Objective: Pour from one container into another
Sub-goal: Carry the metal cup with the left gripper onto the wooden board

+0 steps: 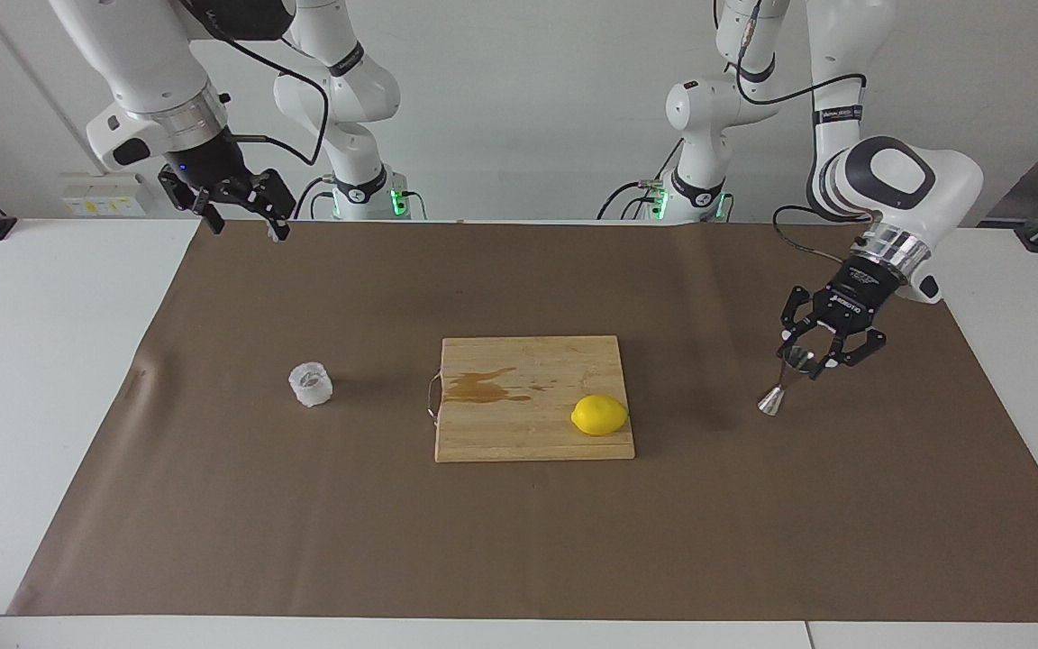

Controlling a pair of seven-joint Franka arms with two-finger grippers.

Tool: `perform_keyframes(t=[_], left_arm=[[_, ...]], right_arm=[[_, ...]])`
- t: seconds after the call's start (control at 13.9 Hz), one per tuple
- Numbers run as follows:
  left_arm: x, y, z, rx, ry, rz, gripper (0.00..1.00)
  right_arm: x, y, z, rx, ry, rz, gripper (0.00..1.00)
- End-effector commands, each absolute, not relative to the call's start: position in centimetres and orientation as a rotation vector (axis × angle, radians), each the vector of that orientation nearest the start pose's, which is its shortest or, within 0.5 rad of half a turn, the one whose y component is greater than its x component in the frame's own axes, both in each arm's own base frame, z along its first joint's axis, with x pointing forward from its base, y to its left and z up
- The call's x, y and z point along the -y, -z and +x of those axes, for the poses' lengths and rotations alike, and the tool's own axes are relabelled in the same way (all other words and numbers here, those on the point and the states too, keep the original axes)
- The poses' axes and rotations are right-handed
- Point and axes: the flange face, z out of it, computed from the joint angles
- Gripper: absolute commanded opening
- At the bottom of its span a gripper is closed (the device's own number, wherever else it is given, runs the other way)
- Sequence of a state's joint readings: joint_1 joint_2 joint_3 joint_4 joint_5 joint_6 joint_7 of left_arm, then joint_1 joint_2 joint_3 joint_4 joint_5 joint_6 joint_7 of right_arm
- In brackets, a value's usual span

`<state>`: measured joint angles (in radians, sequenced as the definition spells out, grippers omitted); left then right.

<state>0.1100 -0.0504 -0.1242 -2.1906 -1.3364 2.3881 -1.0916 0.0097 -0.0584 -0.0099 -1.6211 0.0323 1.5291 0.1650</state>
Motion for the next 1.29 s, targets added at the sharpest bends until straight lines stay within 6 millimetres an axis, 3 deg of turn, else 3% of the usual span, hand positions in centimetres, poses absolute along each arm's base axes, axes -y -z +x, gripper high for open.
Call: perform_keyframes(t=[0.0, 0.29, 0.43, 0.57, 0.86, 1.22], left_arm=[[8.8, -45.3, 53.9, -1.841, 0.408, 1.165, 0.0], [20.8, -45.7, 51.7, -1.912, 0.435, 1.102, 0.0], [24.3, -46.7, 50.8, -1.931, 0.515, 1.058, 0.0], [27.6, -46.4, 49.6, -1.963, 0.515, 1.01, 0.0], [36.4, -46.5, 48.3, -1.938, 0.54, 1.001, 0.0], [39.3, -46.0, 47.9, -1.944, 0.571, 0.992, 0.0]], right_arm=[[-0.2, -63.1, 52.6, -0.232, -0.065, -3.079, 1.0], [-0.2, -63.1, 52.6, -0.231, -0.067, -3.079, 1.0], [-0.2, -63.1, 52.6, -0.232, -0.065, -3.079, 1.0], [-0.2, -63.1, 52.6, -0.232, -0.065, -3.079, 1.0], [-0.2, -63.1, 52.6, -0.232, -0.065, -3.079, 1.0], [-0.2, -63.1, 52.6, -0.229, -0.067, -3.08, 1.0]])
